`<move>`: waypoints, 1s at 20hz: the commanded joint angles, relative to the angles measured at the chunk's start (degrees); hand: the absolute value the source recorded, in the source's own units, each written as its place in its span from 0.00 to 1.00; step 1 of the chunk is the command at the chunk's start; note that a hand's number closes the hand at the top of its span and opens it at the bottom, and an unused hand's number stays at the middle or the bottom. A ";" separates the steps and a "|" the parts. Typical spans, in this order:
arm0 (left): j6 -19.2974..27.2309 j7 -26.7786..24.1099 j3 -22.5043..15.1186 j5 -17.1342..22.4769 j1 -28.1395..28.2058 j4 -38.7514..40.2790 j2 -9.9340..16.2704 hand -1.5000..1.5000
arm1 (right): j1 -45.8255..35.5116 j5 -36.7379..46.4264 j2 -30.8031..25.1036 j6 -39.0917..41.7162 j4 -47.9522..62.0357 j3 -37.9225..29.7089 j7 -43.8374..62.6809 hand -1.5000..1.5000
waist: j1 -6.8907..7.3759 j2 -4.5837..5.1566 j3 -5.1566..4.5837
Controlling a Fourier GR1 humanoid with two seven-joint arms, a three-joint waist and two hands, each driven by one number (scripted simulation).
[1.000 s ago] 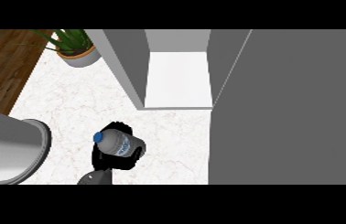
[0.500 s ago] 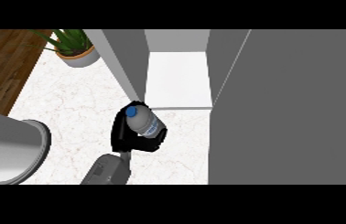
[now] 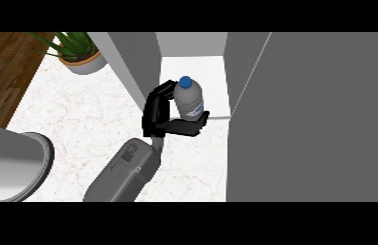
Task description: Pick up the bottled water, place it into the cabinet and close the cabinet
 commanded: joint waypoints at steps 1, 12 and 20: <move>4.01 4.14 -0.39 -0.62 -9.47 6.06 -0.02 1.00 | -1.45 -5.14 -0.19 -0.23 -2.83 -0.76 3.28 0.00 | -0.24 0.24 0.00; 7.15 2.48 3.48 4.98 -25.66 28.51 -0.02 1.00 | -5.06 -8.28 -0.48 -0.24 -3.34 -3.82 5.98 0.00 | -1.89 1.05 -0.05; 12.03 2.75 3.99 0.68 -31.82 42.73 1.07 1.00 | -4.59 -8.15 -0.59 2.34 -1.28 -4.72 2.59 0.00 | -2.89 1.22 -0.03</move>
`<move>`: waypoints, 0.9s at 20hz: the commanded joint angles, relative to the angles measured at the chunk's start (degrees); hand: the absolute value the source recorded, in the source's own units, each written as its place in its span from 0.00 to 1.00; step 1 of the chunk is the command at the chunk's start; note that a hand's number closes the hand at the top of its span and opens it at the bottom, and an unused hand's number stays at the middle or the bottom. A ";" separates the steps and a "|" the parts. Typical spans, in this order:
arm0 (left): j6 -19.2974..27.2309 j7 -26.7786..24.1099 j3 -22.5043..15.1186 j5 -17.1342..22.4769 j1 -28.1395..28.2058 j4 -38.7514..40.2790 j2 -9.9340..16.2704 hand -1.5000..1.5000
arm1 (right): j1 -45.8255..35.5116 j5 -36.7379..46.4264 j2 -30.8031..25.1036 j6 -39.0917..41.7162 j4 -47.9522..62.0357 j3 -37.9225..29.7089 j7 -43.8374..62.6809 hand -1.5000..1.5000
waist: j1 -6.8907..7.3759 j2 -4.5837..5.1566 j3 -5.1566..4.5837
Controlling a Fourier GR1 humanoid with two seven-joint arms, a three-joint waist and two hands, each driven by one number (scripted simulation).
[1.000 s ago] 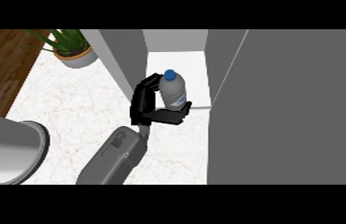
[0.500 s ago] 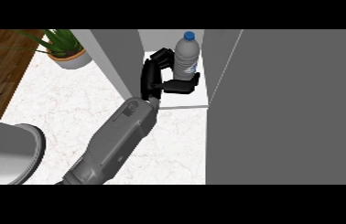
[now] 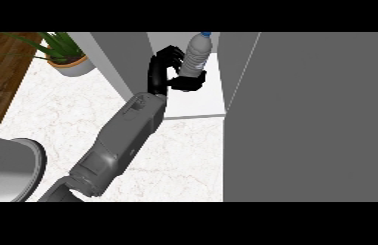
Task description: Pick up the bottled water, place it into the cabinet and close the cabinet
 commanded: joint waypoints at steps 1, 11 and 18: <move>1.16 1.44 3.32 0.58 -4.40 7.67 1.37 1.00 | 1.84 -4.29 0.56 0.63 -3.18 0.26 0.32 0.00 | -1.01 0.20 -0.02; 4.82 -7.37 5.28 -1.18 -6.92 14.68 1.79 0.00 | 0.65 -4.62 0.20 2.34 -0.96 -0.18 -0.88 0.00 | -2.00 0.88 -0.05; 8.56 -8.68 5.11 -2.62 -10.00 17.70 1.49 0.00 | 2.36 -4.86 -0.98 3.89 -2.22 -0.67 -1.24 0.00 | -2.93 1.11 -0.08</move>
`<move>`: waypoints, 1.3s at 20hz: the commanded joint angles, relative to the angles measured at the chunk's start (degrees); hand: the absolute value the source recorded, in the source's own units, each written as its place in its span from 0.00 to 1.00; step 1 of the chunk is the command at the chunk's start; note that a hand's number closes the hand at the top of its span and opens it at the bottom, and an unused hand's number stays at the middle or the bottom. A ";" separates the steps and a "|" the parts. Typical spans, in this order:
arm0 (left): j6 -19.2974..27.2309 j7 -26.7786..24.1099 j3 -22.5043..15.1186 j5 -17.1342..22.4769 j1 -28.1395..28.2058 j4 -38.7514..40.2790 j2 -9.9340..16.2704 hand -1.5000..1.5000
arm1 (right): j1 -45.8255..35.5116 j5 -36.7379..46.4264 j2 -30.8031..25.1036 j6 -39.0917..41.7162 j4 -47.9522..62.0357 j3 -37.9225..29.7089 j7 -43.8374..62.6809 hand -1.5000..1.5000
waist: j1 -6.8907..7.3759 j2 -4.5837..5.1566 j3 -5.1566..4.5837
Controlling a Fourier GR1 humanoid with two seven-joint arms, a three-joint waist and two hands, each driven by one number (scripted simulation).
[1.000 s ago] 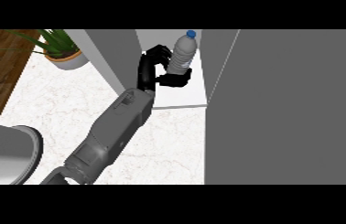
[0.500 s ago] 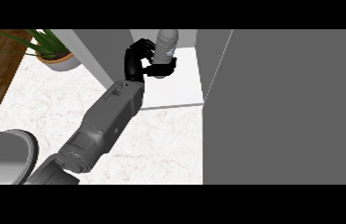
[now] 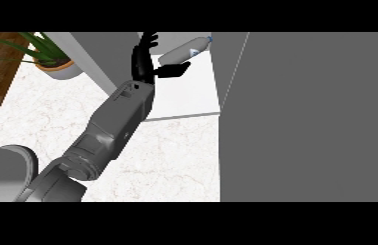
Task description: Pick up the bottled water, place it into the cabinet and close the cabinet
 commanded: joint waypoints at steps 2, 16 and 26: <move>0.66 -0.43 0.66 -0.24 -1.97 1.91 -0.17 0.00 | 0.14 -4.22 -0.27 0.57 -1.81 -0.13 0.94 0.00 | -0.12 0.27 0.00; -18.04 -11.15 6.49 4.11 -1.82 -5.41 -2.27 0.00 | 3.02 -6.21 -0.65 0.96 -5.05 0.57 3.31 0.00 | 2.33 -0.94 0.00; -18.17 -9.94 2.37 5.53 5.29 -12.70 -2.91 0.00 | 3.32 -2.30 1.30 -0.01 -5.53 3.17 3.30 0.00 | 4.00 -2.14 0.07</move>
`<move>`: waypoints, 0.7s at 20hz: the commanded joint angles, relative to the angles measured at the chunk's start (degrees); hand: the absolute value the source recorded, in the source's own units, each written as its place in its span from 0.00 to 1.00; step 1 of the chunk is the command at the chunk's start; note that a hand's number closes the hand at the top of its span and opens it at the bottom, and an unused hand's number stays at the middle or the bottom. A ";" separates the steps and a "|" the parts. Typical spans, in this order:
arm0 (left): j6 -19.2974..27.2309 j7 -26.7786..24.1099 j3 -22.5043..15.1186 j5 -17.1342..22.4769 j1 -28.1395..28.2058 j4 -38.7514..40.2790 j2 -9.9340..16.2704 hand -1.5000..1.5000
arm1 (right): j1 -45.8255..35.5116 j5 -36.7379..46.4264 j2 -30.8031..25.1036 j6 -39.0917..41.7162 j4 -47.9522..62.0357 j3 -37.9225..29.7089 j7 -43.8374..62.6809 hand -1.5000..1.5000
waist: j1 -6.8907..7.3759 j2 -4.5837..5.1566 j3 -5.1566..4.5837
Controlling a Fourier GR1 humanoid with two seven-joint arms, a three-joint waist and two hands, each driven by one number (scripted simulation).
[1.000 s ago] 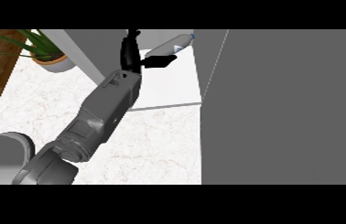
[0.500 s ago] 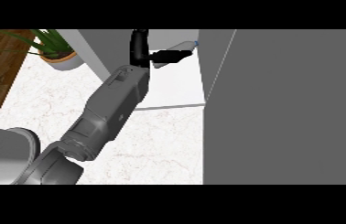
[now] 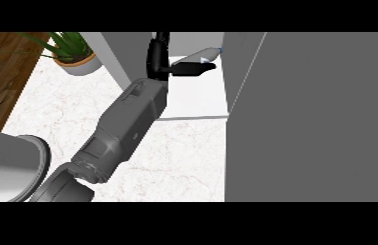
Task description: Pick up the bottled water, place it into the cabinet and close the cabinet
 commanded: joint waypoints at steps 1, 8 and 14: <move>-0.36 1.64 -1.31 0.69 2.82 -4.43 -0.24 0.00 | 6.75 -4.04 -0.04 0.63 -8.10 -0.34 1.47 0.00 | 0.73 -0.62 0.02; -4.02 3.40 -11.19 5.42 17.04 -21.37 -0.25 0.00 | 2.02 -3.25 -0.33 -2.01 -6.68 -0.74 3.96 0.00 | 1.98 -0.88 0.01; -6.67 4.77 -16.40 5.83 27.02 -36.14 -0.25 0.00 | 1.48 1.12 1.50 -3.79 -6.43 3.76 4.28 0.00 | 2.91 -0.96 0.01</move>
